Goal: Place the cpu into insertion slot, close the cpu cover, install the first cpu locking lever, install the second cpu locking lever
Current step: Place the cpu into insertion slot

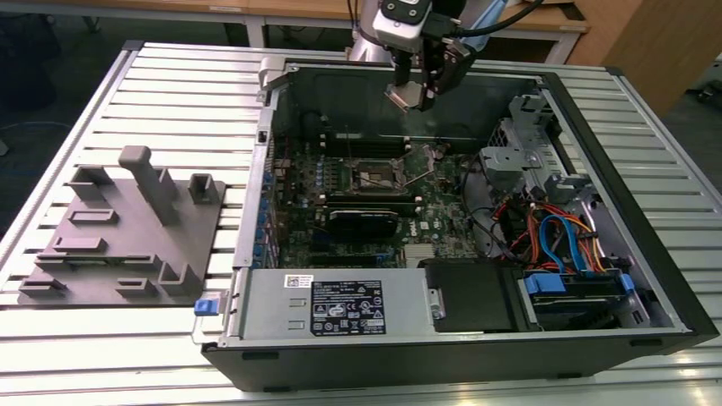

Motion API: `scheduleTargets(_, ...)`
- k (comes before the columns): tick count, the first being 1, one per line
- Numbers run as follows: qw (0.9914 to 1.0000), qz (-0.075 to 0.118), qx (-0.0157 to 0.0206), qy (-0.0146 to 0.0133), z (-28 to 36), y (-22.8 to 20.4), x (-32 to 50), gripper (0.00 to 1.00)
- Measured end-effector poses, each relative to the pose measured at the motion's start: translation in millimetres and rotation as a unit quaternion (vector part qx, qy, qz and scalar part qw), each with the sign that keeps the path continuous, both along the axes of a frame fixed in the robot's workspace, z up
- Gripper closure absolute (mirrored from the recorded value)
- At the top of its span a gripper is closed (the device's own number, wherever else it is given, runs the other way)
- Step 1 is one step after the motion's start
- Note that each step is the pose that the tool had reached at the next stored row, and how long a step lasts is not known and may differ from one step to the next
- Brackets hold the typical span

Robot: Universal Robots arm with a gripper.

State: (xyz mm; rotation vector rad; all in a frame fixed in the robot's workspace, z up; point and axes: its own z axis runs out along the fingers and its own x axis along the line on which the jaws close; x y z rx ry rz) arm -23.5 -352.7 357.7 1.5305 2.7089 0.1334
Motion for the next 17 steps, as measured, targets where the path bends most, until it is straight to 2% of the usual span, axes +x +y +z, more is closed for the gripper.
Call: scheduleTargets(17,0.9998,-0.02,0.0,0.0,0.0,0.0,0.0,0.45)
